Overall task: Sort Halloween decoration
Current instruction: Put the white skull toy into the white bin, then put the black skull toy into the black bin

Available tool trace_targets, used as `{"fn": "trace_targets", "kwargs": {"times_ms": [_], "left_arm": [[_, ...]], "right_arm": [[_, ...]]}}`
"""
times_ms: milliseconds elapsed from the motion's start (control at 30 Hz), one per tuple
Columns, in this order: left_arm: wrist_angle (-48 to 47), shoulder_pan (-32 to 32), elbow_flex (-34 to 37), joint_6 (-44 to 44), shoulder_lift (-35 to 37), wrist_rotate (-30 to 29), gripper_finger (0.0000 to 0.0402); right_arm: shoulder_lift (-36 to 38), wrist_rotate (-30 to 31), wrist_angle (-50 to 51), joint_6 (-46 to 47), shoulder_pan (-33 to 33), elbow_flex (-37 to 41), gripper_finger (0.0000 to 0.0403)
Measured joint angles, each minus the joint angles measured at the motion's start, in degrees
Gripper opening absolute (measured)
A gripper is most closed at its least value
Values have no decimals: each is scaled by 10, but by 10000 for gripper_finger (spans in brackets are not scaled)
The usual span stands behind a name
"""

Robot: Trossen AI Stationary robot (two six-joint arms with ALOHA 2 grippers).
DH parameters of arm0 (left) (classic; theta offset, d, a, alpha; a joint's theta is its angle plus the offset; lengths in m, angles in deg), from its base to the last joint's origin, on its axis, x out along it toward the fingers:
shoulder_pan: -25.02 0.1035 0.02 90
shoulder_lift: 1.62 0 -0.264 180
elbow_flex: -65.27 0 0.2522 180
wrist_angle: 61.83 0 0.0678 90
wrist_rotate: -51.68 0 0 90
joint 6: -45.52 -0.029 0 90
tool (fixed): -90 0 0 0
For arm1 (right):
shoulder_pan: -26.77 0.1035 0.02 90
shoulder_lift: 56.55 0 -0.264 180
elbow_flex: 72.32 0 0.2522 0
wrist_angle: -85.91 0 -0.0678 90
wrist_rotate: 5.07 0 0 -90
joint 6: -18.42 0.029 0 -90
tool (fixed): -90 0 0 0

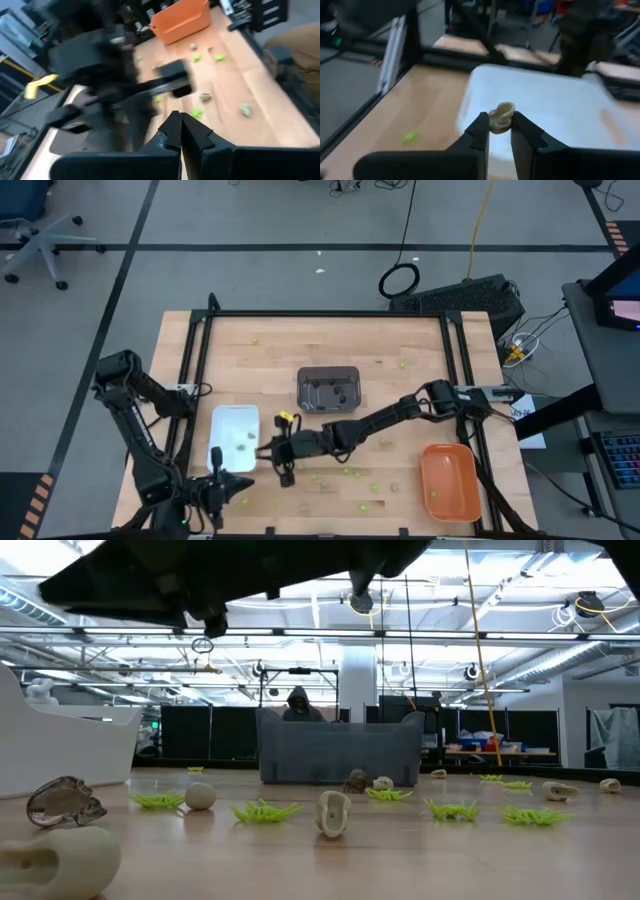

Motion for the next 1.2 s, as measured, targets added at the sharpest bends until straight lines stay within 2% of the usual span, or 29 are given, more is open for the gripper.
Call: {"fn": "trace_targets", "kwargs": {"times_ms": [267, 433, 600, 700, 1000, 1067, 1200], "left_arm": [[0, -16, 0, 0, 0, -9, 5], [0, -16, -1, -5, 0, -36, 5], [0, -16, -1, -6, 0, -42, 5], [0, -16, -1, -10, 0, -42, 5], [0, -12, -1, -16, 0, -63, 5], [0, -10, -1, -16, 0, -63, 5], [2, -3, -1, -14, 0, -63, 5]], "right_arm": [[-4, 0, -66, 17, -37, 0, 34], [-53, 0, -159, 30, -55, 0, 34], [-81, 12, -167, 43, -61, 1, 42], [-81, 31, -154, 43, -60, 0, 69], [-82, 32, -149, 82, -60, 0, 188], [-78, 32, -145, 71, -59, 0, 205], [-32, 36, -60, 29, -44, 0, 220]]}}
